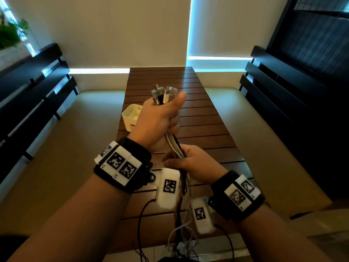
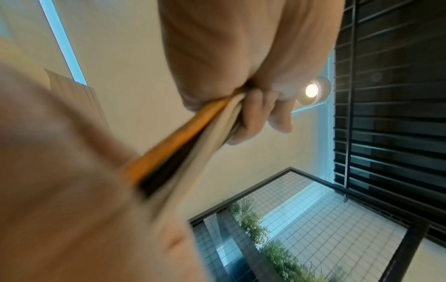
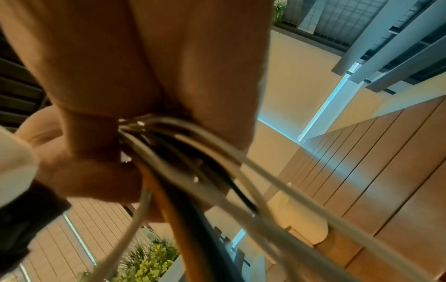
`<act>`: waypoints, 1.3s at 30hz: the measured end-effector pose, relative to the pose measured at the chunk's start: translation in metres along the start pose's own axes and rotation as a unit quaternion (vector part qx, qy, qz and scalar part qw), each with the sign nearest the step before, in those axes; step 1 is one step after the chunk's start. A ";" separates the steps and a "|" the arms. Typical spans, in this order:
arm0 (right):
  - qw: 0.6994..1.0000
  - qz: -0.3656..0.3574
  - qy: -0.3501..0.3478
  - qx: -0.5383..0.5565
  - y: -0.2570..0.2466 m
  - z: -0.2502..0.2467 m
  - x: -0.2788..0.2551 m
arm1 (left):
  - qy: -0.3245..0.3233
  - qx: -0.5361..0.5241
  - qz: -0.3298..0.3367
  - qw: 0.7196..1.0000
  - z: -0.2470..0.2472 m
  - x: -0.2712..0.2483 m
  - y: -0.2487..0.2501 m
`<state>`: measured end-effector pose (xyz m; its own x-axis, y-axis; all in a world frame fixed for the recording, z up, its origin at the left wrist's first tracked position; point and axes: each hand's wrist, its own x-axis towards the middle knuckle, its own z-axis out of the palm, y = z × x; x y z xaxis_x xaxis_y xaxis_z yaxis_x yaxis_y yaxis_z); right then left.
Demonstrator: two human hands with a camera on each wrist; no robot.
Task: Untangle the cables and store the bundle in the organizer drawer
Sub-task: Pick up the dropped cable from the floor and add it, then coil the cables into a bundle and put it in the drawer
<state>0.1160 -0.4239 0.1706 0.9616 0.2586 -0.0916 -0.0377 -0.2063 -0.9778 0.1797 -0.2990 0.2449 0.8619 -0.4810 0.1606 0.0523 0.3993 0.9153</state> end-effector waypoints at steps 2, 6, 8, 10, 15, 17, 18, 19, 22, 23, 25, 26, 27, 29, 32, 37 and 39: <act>0.999 0.029 -0.004 -0.030 0.010 -0.004 -0.003 | 0.015 -0.031 0.017 0.999 -0.004 0.003 0.012; 0.996 0.083 0.023 -0.036 0.027 -0.012 -0.009 | 0.044 -0.007 0.037 0.998 -0.018 0.007 0.035; 0.995 0.072 0.053 -0.036 0.023 -0.026 -0.010 | 0.056 0.077 0.028 0.995 -0.027 0.004 0.034; 0.996 0.050 0.075 -0.009 0.015 -0.046 -0.010 | 0.065 0.168 0.013 0.984 -0.034 0.001 0.023; 0.991 0.025 0.043 0.121 -0.009 -0.076 -0.003 | 0.065 0.343 0.019 0.937 -0.032 -0.006 0.001; 0.998 0.010 0.038 0.057 -0.014 -0.075 -0.004 | 0.052 0.370 0.025 0.927 -0.028 -0.007 -0.001; 0.999 0.003 0.039 0.029 -0.015 -0.074 -0.004 | 0.040 0.377 0.025 0.925 -0.026 -0.007 0.000; 0.999 -0.001 0.038 0.011 -0.015 -0.072 -0.003 | 0.027 0.385 0.023 0.922 -0.025 -0.008 0.000; 0.999 -0.008 0.041 -0.018 -0.023 -0.067 0.000 | -0.027 0.391 0.002 0.920 -0.020 -0.010 -0.005; 0.998 -0.012 0.046 -0.032 -0.026 -0.066 0.001 | -0.049 0.386 -0.009 0.921 -0.017 -0.012 -0.007; 0.995 -0.022 0.066 -0.071 -0.030 -0.067 0.004 | -0.073 0.381 -0.034 0.921 -0.011 -0.016 -0.013; 0.993 -0.026 0.073 -0.085 -0.031 -0.067 0.006 | -0.069 0.380 -0.046 0.921 -0.009 -0.017 -0.016; 0.993 -0.027 0.074 -0.088 -0.031 -0.067 0.007 | -0.062 0.379 -0.056 0.922 -0.009 -0.018 -0.019; 0.995 -0.024 0.071 -0.060 -0.030 -0.067 0.009 | -0.061 0.384 -0.068 0.919 -0.007 -0.019 -0.022; 0.996 -0.018 0.087 -0.001 -0.026 -0.070 0.015 | -0.070 0.365 -0.078 0.925 -0.006 -0.019 -0.027; 0.986 -0.031 0.091 0.138 -0.016 -0.070 0.019 | -0.037 0.362 -0.058 0.930 -0.009 -0.016 -0.031; 0.980 -0.052 0.084 0.172 -0.012 -0.069 0.021 | -0.014 0.347 -0.041 0.937 -0.011 -0.012 -0.025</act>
<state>0.1555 -0.4811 0.1930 0.9952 0.0960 0.0166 0.0019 0.1505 -0.9886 0.1735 -0.2941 0.2158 0.8548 -0.5126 0.0803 -0.2314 -0.2381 0.9433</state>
